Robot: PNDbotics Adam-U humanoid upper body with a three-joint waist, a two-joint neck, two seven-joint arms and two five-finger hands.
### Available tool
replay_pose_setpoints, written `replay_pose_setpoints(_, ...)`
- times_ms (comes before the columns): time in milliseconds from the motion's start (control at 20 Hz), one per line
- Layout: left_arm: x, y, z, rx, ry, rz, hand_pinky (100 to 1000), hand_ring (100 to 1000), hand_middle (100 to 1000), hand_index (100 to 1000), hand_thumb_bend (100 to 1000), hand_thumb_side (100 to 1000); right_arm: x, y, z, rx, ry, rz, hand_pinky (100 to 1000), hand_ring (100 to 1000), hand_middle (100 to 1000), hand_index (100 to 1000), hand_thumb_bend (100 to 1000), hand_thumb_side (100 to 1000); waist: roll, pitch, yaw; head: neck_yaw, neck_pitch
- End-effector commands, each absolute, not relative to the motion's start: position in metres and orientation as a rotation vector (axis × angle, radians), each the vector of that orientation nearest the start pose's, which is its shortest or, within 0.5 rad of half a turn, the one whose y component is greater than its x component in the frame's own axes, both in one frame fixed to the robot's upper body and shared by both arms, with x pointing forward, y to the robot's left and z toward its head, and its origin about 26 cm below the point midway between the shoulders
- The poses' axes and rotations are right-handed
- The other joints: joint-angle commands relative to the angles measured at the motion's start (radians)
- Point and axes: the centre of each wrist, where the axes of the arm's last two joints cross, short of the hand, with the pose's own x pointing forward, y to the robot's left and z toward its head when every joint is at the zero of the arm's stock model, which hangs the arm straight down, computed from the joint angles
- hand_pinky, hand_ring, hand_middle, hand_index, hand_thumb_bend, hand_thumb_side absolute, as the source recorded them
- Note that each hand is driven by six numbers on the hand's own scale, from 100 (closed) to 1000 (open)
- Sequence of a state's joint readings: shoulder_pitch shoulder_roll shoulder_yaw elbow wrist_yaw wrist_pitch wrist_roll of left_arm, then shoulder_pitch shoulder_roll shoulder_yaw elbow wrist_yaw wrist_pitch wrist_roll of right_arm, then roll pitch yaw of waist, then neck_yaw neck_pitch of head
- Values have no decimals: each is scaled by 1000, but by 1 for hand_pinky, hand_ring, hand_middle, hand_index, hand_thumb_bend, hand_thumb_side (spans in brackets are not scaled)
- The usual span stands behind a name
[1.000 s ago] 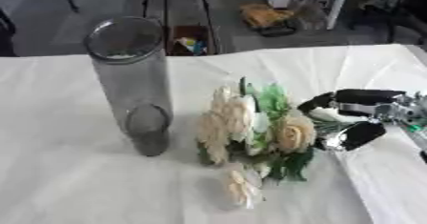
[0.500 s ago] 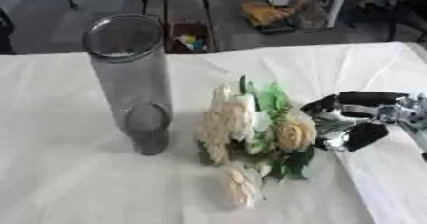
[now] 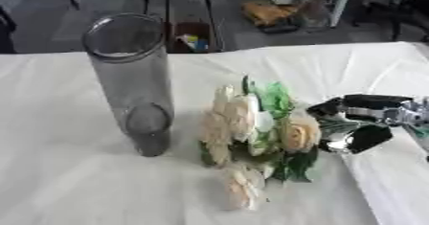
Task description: Arrange flowers into the vase.
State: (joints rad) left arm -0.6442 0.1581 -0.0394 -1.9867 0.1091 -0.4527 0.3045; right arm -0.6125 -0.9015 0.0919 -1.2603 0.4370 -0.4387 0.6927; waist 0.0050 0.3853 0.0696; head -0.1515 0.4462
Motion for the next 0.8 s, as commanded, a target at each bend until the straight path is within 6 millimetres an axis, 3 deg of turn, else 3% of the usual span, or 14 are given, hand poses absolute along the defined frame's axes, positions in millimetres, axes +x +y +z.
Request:
replay_pose_setpoints(50, 311, 184, 292, 364, 3215, -194, 735, 844, 816, 894, 292, 945, 382, -436, 252, -695, -1313, 1716, 865, 874, 767, 996, 376, 611, -1, -17, 0, -2, -11)
replay_pose_setpoints(200, 311, 184, 292, 364, 3215, -193, 735, 844, 816, 894, 289, 948, 382, -435, 253, -699, -1320, 1715, 826, 812, 662, 929, 372, 599, -1, -14, 0, -1, -9)
replay_pose_setpoints(300, 311, 183, 292, 365, 3215, -191, 735, 844, 816, 894, 287, 949, 382, -435, 253, -705, -1324, 1709, 819, 801, 640, 913, 371, 586, -1, -11, 2, -1, -10)
replay_pose_setpoints(800, 311, 183, 292, 370, 3215, -184, 736, 844, 814, 894, 282, 954, 381, -438, 253, -701, -1293, 1733, 841, 840, 705, 957, 393, 463, 0, 1, 9, -6, -13)
